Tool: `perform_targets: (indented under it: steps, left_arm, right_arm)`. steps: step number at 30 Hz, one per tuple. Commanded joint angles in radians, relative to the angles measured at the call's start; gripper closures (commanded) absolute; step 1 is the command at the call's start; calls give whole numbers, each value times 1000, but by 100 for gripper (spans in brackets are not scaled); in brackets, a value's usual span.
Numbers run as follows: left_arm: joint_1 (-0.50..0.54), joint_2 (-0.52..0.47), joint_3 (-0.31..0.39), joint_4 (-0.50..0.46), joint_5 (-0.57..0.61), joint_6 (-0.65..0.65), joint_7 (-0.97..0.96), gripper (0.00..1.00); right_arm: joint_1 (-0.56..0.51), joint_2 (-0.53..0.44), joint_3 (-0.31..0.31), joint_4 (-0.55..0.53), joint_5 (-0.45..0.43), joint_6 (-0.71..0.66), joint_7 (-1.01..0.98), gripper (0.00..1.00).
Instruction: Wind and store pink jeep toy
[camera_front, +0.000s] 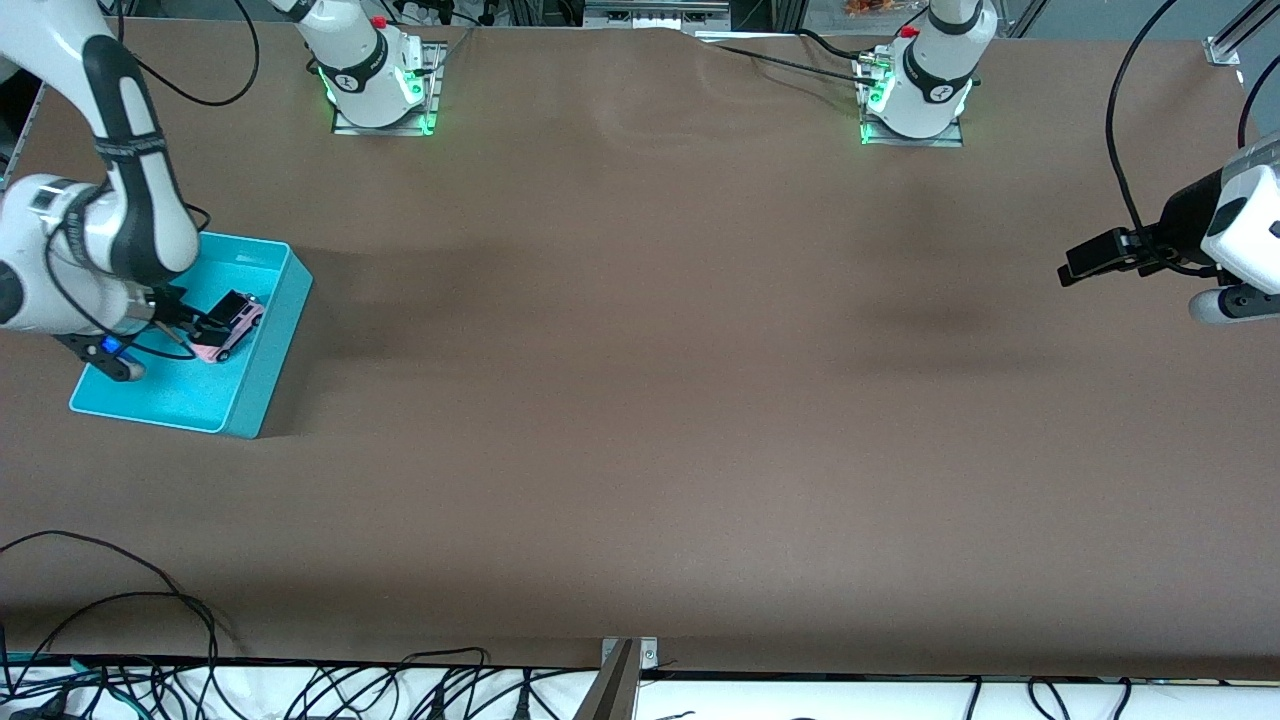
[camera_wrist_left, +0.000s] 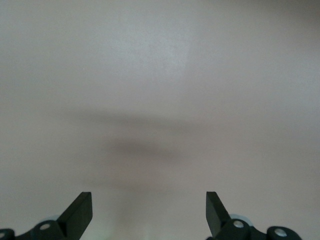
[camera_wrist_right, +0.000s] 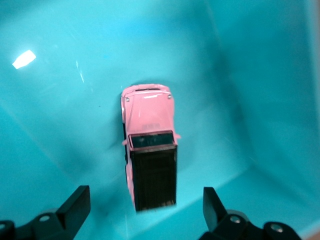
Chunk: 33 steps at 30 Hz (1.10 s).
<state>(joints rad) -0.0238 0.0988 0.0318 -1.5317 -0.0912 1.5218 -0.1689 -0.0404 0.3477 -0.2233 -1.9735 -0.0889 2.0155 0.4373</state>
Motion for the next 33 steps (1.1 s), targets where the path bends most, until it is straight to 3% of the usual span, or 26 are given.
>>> perform_targets:
  steps: [1,7,14,22,29,33]
  left_arm:
    - [-1,-21,-3,-16,24,-6,16,0]
    - [-1,-21,-3,-16,24,-6,16,0]
    - [-1,-21,-3,-16,24,-6,16,0]
    - [-1,-21,-3,-16,24,-6,16,0]
    - [-2,-21,-3,-16,24,-6,16,0]
    - [-1,-21,-3,-16,24,-6,16,0]
  right_arm:
    - [-1,-10,4,178,12,-214,-20,0]
    - [1,-13,10,323,27,-366,-20,0]
    - [2,-27,16,465,116,-488,-23,0]
    - [-58,-157,162,437,115,-443,-115,0]
    - [-59,-338,212,257,116,-311,-192,0]
    - [-42,-377,214,231,117,-294,-296,0]
